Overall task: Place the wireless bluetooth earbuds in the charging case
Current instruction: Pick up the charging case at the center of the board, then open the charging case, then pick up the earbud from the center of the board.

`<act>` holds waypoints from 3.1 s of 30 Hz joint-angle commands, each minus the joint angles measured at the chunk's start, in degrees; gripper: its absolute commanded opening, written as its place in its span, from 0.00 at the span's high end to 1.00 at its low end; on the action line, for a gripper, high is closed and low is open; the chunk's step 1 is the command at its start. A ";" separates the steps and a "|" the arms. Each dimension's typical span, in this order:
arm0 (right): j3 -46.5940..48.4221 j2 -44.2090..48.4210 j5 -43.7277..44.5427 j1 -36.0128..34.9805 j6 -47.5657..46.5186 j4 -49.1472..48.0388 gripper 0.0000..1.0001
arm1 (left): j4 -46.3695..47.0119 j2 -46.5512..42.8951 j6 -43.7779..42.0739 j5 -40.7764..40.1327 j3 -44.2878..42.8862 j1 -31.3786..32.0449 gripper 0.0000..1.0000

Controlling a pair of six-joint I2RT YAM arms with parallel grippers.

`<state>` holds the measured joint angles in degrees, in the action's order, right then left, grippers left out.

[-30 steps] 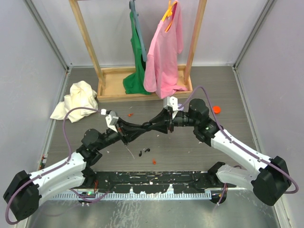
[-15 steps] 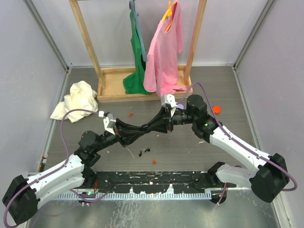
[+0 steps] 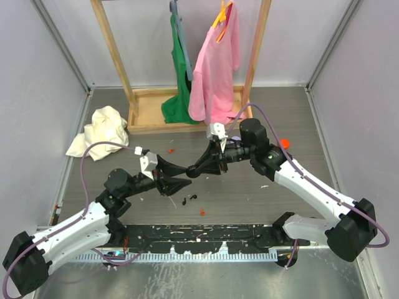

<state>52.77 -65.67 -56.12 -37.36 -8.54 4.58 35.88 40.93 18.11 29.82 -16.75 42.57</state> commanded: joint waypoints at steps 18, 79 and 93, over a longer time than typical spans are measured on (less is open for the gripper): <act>5.62 -0.50 -0.03 -1.82 -7.17 6.15 0.98 | -1.48 5.13 -3.05 5.38 -5.81 -0.21 0.91; -3.65 -22.52 57.97 -24.02 14.36 6.53 0.51 | -10.16 -3.93 -15.38 -46.05 5.86 -0.62 1.00; -0.70 -28.39 65.46 -26.53 11.89 10.66 0.50 | -11.91 -8.78 -14.78 -48.72 6.99 -0.63 1.00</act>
<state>50.04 -93.82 4.49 -63.70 4.84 13.82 22.00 33.45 2.55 -16.88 -9.85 42.24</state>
